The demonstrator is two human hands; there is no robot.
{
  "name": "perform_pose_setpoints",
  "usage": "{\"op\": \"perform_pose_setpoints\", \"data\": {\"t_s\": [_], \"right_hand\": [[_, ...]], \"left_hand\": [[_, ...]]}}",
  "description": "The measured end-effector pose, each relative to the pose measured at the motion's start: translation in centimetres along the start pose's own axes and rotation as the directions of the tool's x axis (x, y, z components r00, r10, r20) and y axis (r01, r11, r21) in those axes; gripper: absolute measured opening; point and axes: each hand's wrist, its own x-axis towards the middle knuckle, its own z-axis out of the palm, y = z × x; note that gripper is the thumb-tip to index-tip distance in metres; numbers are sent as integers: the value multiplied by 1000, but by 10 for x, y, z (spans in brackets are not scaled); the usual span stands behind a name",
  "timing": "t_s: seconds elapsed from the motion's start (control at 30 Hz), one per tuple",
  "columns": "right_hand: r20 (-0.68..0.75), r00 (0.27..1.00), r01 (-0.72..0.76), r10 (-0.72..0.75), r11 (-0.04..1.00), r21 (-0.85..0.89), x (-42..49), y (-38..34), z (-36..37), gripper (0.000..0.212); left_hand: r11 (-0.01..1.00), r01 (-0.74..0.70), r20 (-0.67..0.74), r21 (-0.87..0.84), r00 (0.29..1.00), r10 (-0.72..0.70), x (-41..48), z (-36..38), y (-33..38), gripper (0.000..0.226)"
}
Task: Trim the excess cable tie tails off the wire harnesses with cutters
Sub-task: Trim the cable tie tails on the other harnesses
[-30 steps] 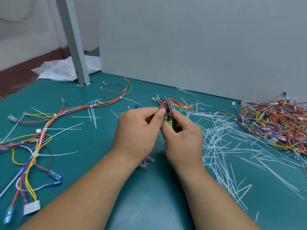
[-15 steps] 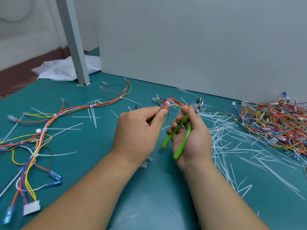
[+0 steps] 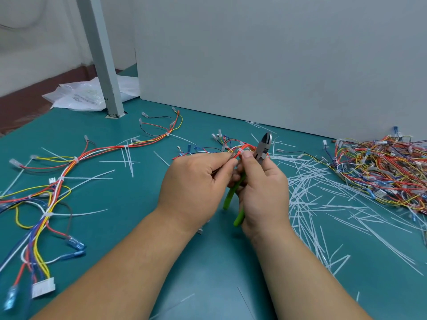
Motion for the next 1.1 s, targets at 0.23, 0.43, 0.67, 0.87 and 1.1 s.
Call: {"op": "perform_pose_setpoints", "data": {"t_s": [0.23, 0.43, 0.67, 0.87, 1.1], "right_hand": [[45, 999, -1, 0, 1000, 12, 1, 1, 0, 14], [102, 994, -47, 39, 996, 78, 2, 4, -1, 17], [132, 989, -73, 70, 997, 19, 4, 1, -5, 13], [159, 978, -146, 131, 986, 86, 6, 0, -7, 19], [171, 971, -207, 166, 944, 255, 8, -7, -7, 5]], "left_hand": [[999, 26, 1, 18, 1000, -26, 0, 1, -5, 19], [999, 35, -8, -35, 999, -36, 1, 2, 1, 15], [998, 57, 44, -12, 997, -56, 1, 1, -4, 18], [997, 45, 91, -56, 995, -40, 1, 1, -5, 15], [980, 162, 106, -117, 983, -150, 1, 4, -9, 21]]}}
